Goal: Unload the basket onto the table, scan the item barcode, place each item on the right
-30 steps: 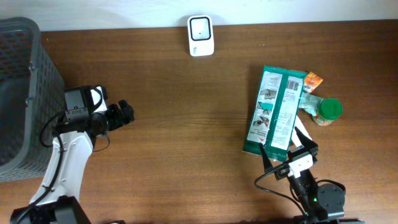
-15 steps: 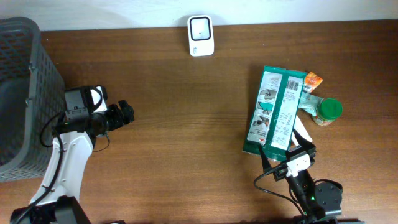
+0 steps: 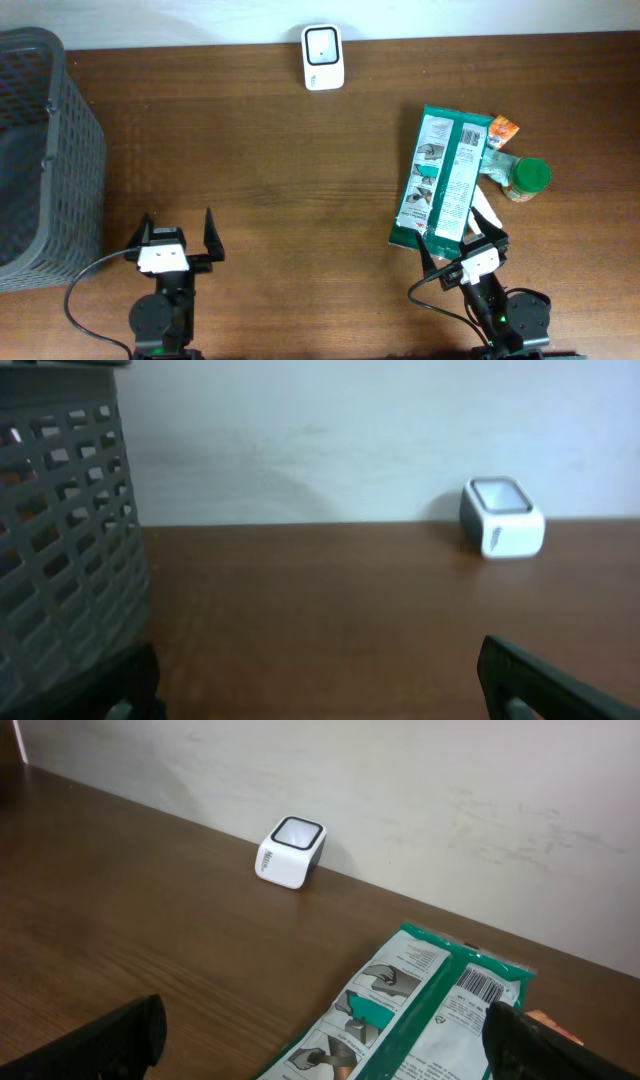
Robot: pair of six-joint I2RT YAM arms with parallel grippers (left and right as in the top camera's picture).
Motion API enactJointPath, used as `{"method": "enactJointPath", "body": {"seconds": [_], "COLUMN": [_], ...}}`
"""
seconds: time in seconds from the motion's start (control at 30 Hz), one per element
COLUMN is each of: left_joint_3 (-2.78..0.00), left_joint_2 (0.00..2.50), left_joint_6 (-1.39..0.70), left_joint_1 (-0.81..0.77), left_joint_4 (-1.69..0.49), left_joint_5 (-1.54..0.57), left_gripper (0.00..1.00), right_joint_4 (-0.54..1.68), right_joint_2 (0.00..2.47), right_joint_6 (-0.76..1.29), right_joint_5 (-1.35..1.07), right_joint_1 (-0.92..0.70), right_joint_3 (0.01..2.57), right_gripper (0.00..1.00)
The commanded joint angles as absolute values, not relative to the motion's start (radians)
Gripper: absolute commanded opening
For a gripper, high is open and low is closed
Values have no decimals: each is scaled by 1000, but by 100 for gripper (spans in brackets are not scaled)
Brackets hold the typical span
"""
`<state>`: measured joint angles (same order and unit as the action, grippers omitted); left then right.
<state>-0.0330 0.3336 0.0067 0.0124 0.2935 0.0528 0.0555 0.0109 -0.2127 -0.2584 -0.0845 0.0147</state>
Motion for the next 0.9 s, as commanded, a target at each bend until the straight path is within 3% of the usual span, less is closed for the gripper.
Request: {"method": "enactJointPath", "body": {"seconds": [0.0, 0.2, 0.37, 0.87], "left_joint_3": [-9, -9, -8, -9], "left_joint_2": [248, 54, 5, 6], "left_joint_6": [210, 272, 365, 364], "left_joint_1": [10, 10, 10, 9], "left_joint_4": [197, -79, -76, -80], "left_joint_5": [60, 72, 75, 52], "left_gripper": [99, 99, 99, 99], "right_joint_4": [56, 56, 56, 56], "right_joint_2": [3, 4, 4, 4], "right_joint_6": [-205, -205, -205, -205], "right_joint_5": [-250, -250, -250, -250], "right_joint_1": [-91, -91, -91, -91], "right_joint_3": [6, 6, 6, 6], "right_gripper": [98, 98, 98, 98]}}
